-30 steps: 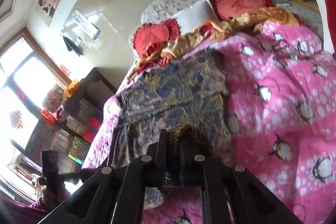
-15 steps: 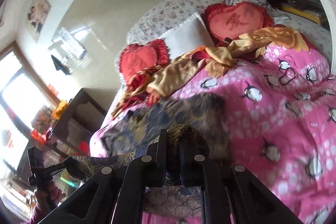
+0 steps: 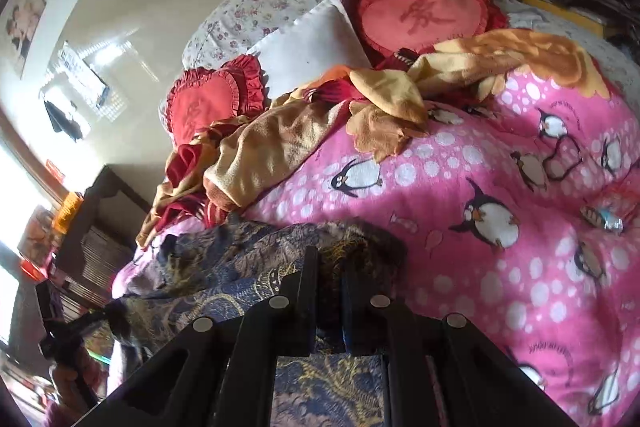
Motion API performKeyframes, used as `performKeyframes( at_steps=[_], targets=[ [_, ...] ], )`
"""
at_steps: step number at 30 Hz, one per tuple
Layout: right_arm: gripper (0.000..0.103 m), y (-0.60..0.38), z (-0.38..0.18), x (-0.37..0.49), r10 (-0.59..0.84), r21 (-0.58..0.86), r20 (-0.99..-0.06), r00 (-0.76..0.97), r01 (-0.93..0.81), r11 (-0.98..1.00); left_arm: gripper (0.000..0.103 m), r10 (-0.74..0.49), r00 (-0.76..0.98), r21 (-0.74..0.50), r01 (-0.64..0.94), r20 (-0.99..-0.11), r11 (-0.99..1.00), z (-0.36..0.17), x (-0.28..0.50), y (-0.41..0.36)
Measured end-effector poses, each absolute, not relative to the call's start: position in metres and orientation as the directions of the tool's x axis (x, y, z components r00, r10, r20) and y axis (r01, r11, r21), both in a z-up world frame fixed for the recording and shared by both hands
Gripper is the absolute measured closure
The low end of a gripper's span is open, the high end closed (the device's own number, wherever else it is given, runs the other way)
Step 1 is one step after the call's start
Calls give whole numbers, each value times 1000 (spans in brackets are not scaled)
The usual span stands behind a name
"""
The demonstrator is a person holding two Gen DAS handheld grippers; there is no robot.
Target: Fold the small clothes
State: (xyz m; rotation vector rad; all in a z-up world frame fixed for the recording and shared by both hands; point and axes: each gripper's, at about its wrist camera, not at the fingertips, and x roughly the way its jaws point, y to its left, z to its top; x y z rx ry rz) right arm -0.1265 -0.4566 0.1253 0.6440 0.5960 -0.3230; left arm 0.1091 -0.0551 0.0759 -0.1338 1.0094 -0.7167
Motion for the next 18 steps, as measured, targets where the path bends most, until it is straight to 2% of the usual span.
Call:
performKeyframes(
  at_steps=[1,2,3,5,8,10,11,12,14,18],
  targets=[
    [94,-458,125,-125,-95,466,-616,782,459,757,99,-614,302,-441,479,-730,759,73,114,-56],
    [89,-460,123,-124,-87,465,-634,769,468,751,97,-617,281,-455,471,-735,756,72,118,-56],
    [79,-462,124,-125,-89,462,-645,759,480,746,95,-624,254,-474,463,-739,749,71,122,-55],
    [69,-461,132,-140,-114,465,-620,777,481,743,91,-641,229,-489,478,-733,730,77,121,-50],
    [69,-448,143,-160,-97,463,-581,808,426,778,78,-659,209,-481,532,-723,696,91,106,-40],
    [70,-422,143,-165,-61,397,-594,802,359,845,66,-643,256,-411,588,-722,696,103,85,-34],
    [70,-410,141,-166,-48,361,-613,789,333,871,54,-636,289,-372,613,-715,697,107,74,-32],
    [70,-397,136,-165,-31,329,-633,774,305,894,47,-637,321,-338,636,-701,694,111,63,-30],
    [70,-378,122,-159,18,312,-664,748,255,915,47,-639,352,-294,668,-684,683,116,44,-29],
    [70,-352,91,-125,92,296,-721,687,185,937,47,-667,248,-330,717,-703,614,100,14,-51]
  ],
)
